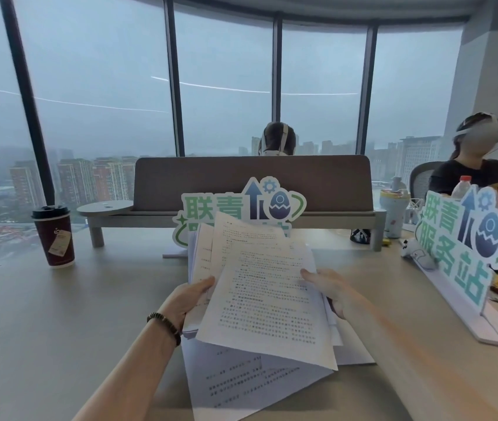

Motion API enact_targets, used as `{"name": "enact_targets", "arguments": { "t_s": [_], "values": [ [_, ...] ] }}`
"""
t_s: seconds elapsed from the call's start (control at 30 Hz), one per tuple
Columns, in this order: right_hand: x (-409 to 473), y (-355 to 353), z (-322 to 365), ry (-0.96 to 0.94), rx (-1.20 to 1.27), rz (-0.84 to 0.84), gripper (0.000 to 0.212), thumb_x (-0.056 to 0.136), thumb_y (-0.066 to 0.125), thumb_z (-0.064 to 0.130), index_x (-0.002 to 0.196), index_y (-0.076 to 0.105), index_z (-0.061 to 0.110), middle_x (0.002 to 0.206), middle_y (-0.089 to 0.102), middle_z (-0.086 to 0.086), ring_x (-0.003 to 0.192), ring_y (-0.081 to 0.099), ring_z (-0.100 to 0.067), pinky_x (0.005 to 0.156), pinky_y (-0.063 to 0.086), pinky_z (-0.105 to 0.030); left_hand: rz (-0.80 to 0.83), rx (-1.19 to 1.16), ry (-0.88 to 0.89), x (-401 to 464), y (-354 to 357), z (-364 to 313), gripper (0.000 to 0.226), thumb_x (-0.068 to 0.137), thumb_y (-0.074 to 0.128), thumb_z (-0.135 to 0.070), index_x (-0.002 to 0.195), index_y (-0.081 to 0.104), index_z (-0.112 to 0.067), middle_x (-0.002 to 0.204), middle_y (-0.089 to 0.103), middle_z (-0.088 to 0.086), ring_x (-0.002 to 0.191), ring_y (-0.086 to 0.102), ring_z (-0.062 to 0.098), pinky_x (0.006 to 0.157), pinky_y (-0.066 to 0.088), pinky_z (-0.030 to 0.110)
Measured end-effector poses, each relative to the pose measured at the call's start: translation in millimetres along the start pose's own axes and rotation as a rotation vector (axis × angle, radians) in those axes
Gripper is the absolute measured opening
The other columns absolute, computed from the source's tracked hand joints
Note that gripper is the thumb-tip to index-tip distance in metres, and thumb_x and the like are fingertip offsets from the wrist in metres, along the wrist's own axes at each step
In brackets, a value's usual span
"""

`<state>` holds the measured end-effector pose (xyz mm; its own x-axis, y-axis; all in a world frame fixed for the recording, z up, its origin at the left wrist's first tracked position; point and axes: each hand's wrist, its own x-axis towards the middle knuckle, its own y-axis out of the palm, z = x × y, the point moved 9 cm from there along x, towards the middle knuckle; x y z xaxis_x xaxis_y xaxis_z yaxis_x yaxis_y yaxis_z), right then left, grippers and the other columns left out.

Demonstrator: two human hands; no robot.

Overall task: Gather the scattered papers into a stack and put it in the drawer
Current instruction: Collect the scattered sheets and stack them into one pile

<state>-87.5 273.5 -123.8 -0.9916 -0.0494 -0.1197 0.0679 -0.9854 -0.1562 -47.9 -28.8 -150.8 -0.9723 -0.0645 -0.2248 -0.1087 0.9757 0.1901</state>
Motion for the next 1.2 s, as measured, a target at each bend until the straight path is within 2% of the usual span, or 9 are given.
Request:
{"name": "enact_targets", "arguments": {
  "t_s": [0.1, 0.2, 0.33, 0.43, 0.6, 0.67, 0.83, 1.0, 1.2],
  "values": [
    [0, 0, -1, 0.012, 0.021, -0.005, 0.035, 0.098, 0.061, 0.032, 0.123, 0.065, 0.008, 0.115, 0.071, -0.009, 0.104, 0.069, -0.029, 0.093, 0.055, -0.044, -0.006, 0.108, -0.002, -4, 1, -3, 0.037, 0.091, 0.069, -0.023, 0.118, 0.066, 0.002, 0.110, 0.071, 0.025, 0.102, 0.066, 0.043, 0.097, 0.049, 0.061],
    [-3, -1, 2, 0.001, -0.025, -0.012, 0.037, 0.097, 0.061, 0.039, 0.123, 0.064, 0.014, 0.120, 0.068, -0.003, 0.110, 0.063, -0.026, 0.095, 0.049, -0.040, 0.051, 0.153, 0.016, -9, 12, -4, 0.041, 0.085, 0.074, -0.028, 0.113, 0.070, 0.002, 0.107, 0.073, 0.023, 0.096, 0.068, 0.040, 0.091, 0.054, 0.054],
    [-4, 5, 4, -0.016, 0.057, 0.015, 0.022, 0.098, 0.062, 0.025, 0.117, 0.068, 0.014, 0.115, 0.071, -0.005, 0.108, 0.067, -0.027, 0.103, 0.049, -0.047, 0.082, 0.169, 0.035, -12, 19, -3, 0.047, 0.086, 0.072, -0.038, 0.113, 0.071, 0.001, 0.111, 0.071, 0.025, 0.105, 0.066, 0.044, 0.092, 0.054, 0.056],
    [-7, 13, -4, 0.027, 0.163, 0.061, 0.019, 0.096, 0.062, 0.014, 0.114, 0.067, 0.015, 0.111, 0.075, -0.009, 0.100, 0.072, -0.030, 0.093, 0.056, -0.048, 0.040, 0.217, 0.048, -11, 18, -5, 0.048, 0.086, 0.068, -0.045, 0.109, 0.072, -0.003, 0.116, 0.069, 0.025, 0.108, 0.065, 0.042, 0.099, 0.049, 0.059],
    [-8, 28, -4, 0.010, 0.288, 0.126, 0.025, 0.096, 0.058, 0.000, 0.117, 0.066, 0.009, 0.114, 0.073, -0.013, 0.103, 0.070, -0.035, 0.093, 0.055, -0.053, 0.006, 0.226, 0.045, -10, 25, -7, 0.077, 0.080, 0.036, -0.080, 0.109, 0.074, -0.020, 0.106, 0.075, 0.015, 0.098, 0.071, 0.030, 0.093, 0.054, 0.048],
    [-7, 27, -2, -0.014, 0.259, 0.075, 0.024, 0.094, 0.059, -0.002, 0.114, 0.068, 0.008, 0.111, 0.074, -0.012, 0.100, 0.071, -0.034, 0.093, 0.055, -0.053, 0.049, 0.178, 0.023, -12, 31, -5, 0.073, 0.089, 0.024, -0.076, 0.112, 0.071, -0.025, 0.100, 0.076, 0.010, 0.093, 0.072, 0.028, 0.083, 0.057, 0.042],
    [-7, 35, -11, 0.053, 0.271, 0.062, 0.025, 0.094, 0.057, 0.002, 0.118, 0.065, 0.005, 0.108, 0.074, -0.015, 0.094, 0.073, -0.036, 0.087, 0.057, -0.054, 0.150, 0.170, -0.038, -21, 41, 6, 0.048, 0.085, 0.070, -0.046, 0.123, 0.068, -0.017, 0.117, 0.072, 0.014, 0.111, 0.066, 0.038, 0.102, 0.048, 0.056],
    [-19, 45, -9, 0.121, 0.342, 0.110, 0.027, 0.098, 0.047, 0.004, 0.122, 0.060, 0.006, 0.109, 0.072, -0.022, 0.096, 0.071, -0.041, 0.075, 0.060, -0.051, 0.157, 0.200, 0.013, -21, 43, 3, 0.029, 0.095, 0.056, -0.016, 0.121, 0.065, -0.006, 0.113, 0.072, 0.021, 0.111, 0.063, 0.046, 0.098, 0.049, 0.059],
    [-35, 28, 37, -0.081, 0.251, 0.065, 0.023, 0.096, 0.049, -0.003, 0.113, 0.062, 0.005, 0.103, 0.074, -0.018, 0.091, 0.072, -0.038, 0.079, 0.060, -0.052, 0.160, 0.182, 0.155, -36, 46, -24, 0.026, 0.096, 0.057, -0.005, 0.122, 0.060, -0.005, 0.111, 0.072, 0.019, 0.102, 0.069, 0.042, 0.085, 0.057, 0.055]
  ]
}}
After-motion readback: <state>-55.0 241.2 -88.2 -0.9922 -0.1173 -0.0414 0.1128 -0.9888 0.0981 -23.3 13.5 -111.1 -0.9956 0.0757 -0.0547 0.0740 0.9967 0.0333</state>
